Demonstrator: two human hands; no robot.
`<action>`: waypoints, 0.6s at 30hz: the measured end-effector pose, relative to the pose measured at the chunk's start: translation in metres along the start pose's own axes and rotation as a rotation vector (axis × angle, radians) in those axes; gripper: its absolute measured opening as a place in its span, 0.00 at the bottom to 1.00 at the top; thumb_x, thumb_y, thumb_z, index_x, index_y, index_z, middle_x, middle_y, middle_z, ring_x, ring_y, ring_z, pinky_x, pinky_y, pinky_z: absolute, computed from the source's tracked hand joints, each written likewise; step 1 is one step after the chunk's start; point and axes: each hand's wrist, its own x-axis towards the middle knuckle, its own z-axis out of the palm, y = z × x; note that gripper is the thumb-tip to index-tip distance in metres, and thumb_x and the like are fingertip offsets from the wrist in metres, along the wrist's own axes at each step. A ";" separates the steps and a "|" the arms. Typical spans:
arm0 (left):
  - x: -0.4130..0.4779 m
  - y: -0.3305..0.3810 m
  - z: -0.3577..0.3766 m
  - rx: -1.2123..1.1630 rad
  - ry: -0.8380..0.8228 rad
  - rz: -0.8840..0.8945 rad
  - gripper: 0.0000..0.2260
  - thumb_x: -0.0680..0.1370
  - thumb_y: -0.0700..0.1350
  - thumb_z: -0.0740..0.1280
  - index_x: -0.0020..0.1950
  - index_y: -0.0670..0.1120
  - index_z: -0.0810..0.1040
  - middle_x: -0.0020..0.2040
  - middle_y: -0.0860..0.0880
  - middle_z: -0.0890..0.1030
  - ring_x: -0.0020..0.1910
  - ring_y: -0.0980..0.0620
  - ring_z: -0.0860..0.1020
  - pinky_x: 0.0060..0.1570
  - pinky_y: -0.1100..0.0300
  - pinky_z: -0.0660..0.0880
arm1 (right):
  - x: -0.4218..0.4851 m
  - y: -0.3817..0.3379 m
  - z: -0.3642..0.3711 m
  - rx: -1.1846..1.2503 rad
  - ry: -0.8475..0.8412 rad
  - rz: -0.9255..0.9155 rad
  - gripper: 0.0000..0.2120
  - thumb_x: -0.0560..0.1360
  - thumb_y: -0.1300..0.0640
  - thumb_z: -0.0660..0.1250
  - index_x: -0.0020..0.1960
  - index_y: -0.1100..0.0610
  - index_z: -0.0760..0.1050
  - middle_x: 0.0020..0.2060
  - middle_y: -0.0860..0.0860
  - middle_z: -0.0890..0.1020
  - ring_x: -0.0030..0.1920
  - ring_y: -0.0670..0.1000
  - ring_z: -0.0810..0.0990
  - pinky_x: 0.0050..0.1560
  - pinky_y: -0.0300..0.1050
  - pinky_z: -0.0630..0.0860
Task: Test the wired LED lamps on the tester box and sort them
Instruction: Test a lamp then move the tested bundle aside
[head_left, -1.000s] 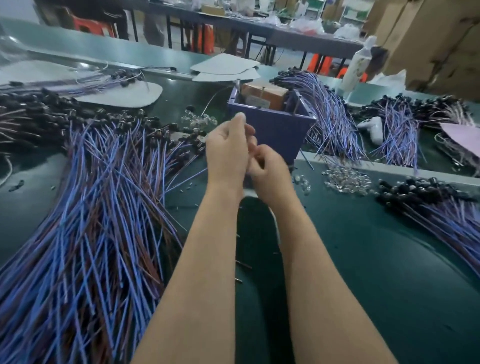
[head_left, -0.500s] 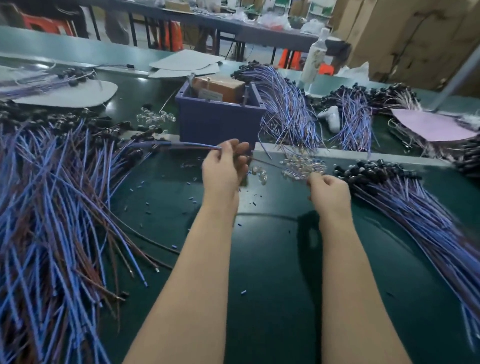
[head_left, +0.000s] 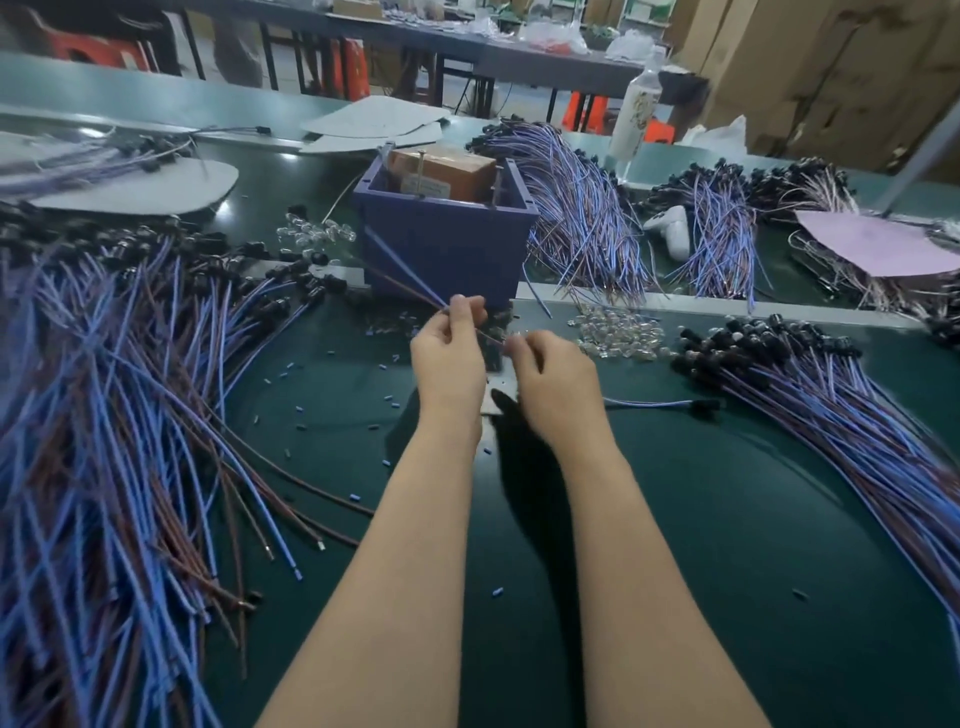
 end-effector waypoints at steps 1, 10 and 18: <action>0.003 0.003 -0.005 -0.039 0.050 0.004 0.11 0.83 0.45 0.56 0.48 0.44 0.77 0.41 0.51 0.80 0.26 0.61 0.67 0.31 0.67 0.66 | 0.000 0.005 -0.003 -0.046 -0.001 0.006 0.15 0.81 0.52 0.57 0.49 0.60 0.79 0.43 0.56 0.82 0.46 0.57 0.77 0.46 0.47 0.68; 0.009 0.008 -0.010 -0.146 0.138 -0.026 0.13 0.84 0.42 0.53 0.43 0.44 0.73 0.33 0.51 0.81 0.22 0.63 0.71 0.27 0.70 0.71 | -0.001 0.003 -0.005 -0.161 0.044 0.028 0.16 0.80 0.47 0.57 0.52 0.56 0.78 0.49 0.53 0.82 0.53 0.56 0.77 0.60 0.50 0.67; 0.002 0.007 -0.005 -0.243 0.010 -0.147 0.18 0.84 0.50 0.51 0.46 0.42 0.74 0.38 0.46 0.83 0.26 0.59 0.78 0.28 0.67 0.75 | -0.005 -0.001 0.003 -0.035 -0.025 -0.086 0.11 0.80 0.54 0.60 0.49 0.59 0.78 0.44 0.57 0.82 0.46 0.57 0.76 0.45 0.48 0.67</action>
